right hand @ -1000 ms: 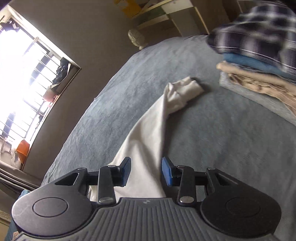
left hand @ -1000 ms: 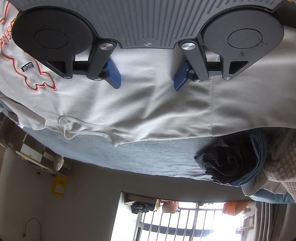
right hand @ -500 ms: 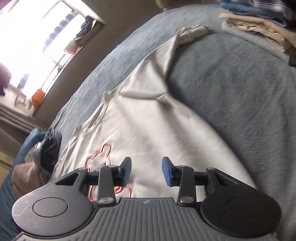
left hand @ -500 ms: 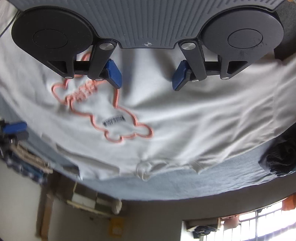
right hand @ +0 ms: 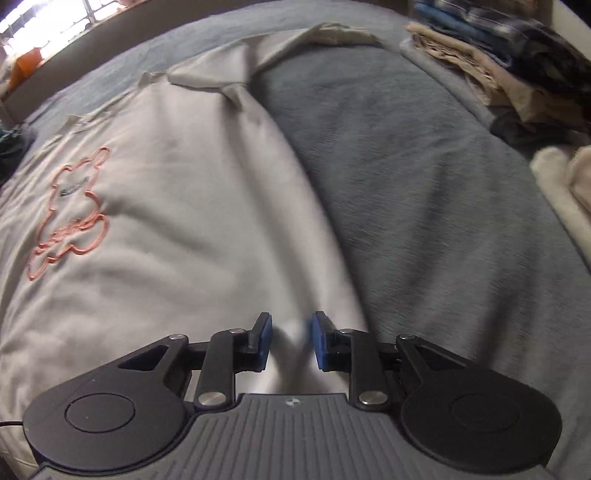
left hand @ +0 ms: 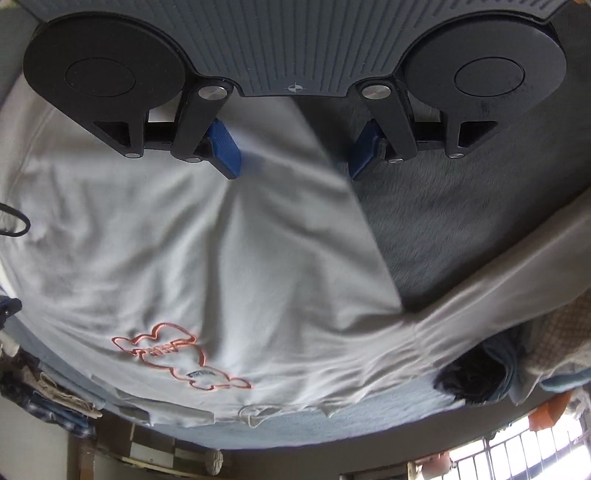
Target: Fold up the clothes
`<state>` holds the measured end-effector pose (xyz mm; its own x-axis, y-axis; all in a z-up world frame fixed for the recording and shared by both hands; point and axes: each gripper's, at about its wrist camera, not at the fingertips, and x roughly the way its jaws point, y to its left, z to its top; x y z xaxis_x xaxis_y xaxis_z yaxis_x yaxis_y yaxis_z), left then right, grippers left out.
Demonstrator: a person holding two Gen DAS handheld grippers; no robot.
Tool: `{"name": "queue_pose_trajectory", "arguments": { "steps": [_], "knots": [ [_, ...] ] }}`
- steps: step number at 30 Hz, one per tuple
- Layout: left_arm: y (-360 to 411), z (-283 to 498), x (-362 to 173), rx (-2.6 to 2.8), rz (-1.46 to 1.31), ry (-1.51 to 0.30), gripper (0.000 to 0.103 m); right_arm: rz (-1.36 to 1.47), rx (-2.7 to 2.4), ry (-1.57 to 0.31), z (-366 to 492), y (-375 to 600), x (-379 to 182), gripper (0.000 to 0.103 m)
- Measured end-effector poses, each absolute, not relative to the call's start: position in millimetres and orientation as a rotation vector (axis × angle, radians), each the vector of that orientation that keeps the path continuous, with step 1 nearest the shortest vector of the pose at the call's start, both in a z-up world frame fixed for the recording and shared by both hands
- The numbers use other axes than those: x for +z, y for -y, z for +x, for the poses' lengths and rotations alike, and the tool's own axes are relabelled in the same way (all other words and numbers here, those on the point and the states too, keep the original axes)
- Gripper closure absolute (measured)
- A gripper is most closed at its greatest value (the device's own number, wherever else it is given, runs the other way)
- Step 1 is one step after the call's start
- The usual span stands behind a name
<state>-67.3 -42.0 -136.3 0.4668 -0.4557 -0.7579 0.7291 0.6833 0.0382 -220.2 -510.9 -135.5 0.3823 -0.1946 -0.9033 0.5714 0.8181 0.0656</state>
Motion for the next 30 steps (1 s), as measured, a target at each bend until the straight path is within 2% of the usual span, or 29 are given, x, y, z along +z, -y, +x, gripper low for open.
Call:
{"name": "queue_pose_trajectory", "arguments": {
  "steps": [5,9,13,16,21,27,30],
  "knots": [
    [38.6,-76.1,-116.6,-0.771,0.320,-0.754,0.040,0.454,-0.503,-0.959,-231.2,507.5,-109.3,0.077],
    [41.2,-83.5,-107.0,-0.810,0.278,-0.739,0.040,0.468,-0.366,-0.887,-198.8,480.7,-100.1,0.077],
    [50.5,-101.1,-138.5,-0.886,0.322,-0.866,0.043,0.455,-0.254,-0.975,-174.2,451.5,-125.1,0.077],
    [34.7,-115.1,-151.3,-0.907,0.349,-0.956,0.043,0.460,-0.224,-1.105,-192.7,440.2,-146.1,0.078],
    [-3.4,-118.1,-147.0,-0.927,0.300,-1.070,0.043,0.439,-0.187,-1.286,-237.5,424.5,-134.9,0.078],
    [-5.3,-101.0,-124.2,-0.939,0.220,-1.024,0.044,0.413,-0.161,-1.148,-218.6,413.9,-97.7,0.076],
    [5.8,-97.4,-125.3,-0.985,0.161,-1.035,0.044,0.412,-0.071,-1.143,-192.2,388.1,-110.9,0.077]
  ]
}}
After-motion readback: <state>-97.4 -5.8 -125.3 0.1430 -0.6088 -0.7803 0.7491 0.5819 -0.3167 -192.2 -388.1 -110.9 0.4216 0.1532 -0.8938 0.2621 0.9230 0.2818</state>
